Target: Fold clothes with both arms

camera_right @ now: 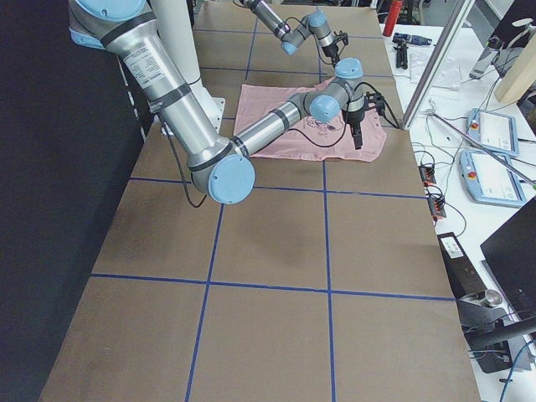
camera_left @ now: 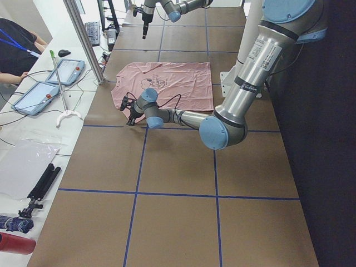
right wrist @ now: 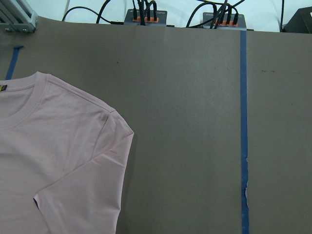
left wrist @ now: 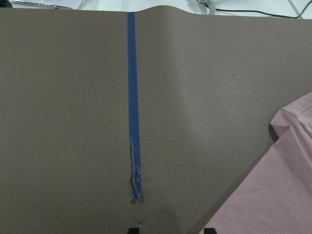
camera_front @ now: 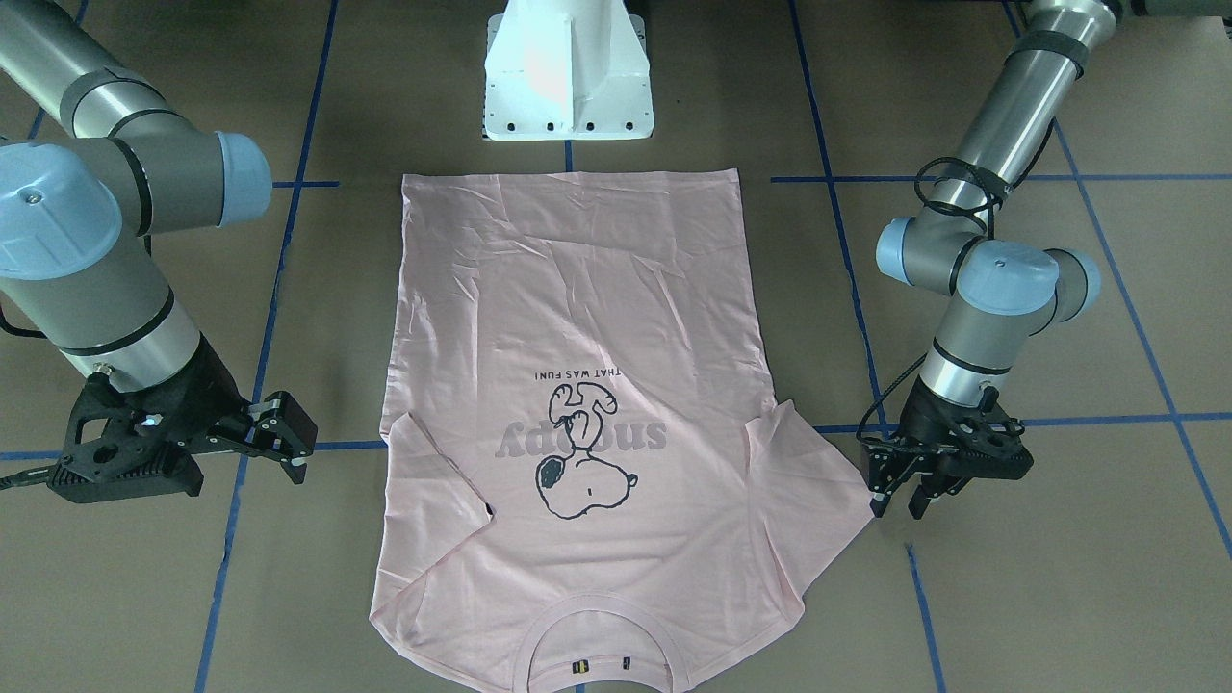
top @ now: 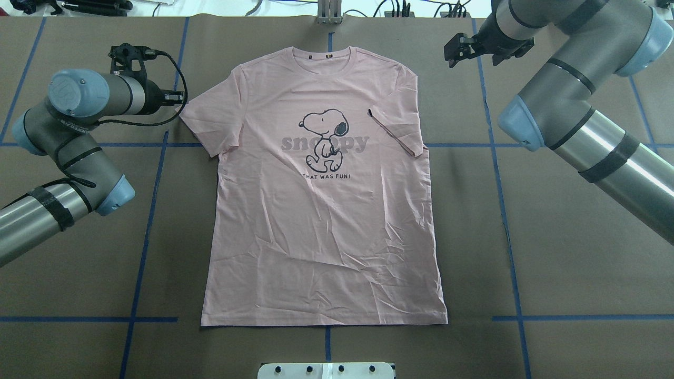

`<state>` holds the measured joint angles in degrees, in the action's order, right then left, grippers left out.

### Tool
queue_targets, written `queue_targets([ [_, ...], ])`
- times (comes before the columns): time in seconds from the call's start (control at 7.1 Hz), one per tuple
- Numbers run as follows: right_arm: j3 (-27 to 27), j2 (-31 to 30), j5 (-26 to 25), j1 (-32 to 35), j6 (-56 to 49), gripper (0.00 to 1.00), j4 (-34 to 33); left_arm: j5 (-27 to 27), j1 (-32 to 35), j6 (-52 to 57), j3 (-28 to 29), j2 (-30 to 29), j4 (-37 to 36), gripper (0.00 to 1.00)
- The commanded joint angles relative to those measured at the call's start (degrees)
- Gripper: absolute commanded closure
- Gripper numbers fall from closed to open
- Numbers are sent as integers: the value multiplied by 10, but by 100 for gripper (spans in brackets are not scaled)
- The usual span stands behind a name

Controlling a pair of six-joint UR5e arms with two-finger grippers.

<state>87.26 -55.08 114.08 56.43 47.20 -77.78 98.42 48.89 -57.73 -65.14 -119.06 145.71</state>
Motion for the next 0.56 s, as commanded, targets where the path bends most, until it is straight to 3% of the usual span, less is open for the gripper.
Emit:
queue_targets([
  [0.0, 0, -1, -1, 1, 0, 0, 1, 1, -6, 3, -2, 1, 0, 48],
  [0.28, 1, -6, -1, 1, 0, 0, 1, 1, -15, 3, -2, 1, 1, 50],
  [0.42, 0, -6, -1, 0, 0, 0, 1, 1, -15, 3, -3, 2, 1, 61],
])
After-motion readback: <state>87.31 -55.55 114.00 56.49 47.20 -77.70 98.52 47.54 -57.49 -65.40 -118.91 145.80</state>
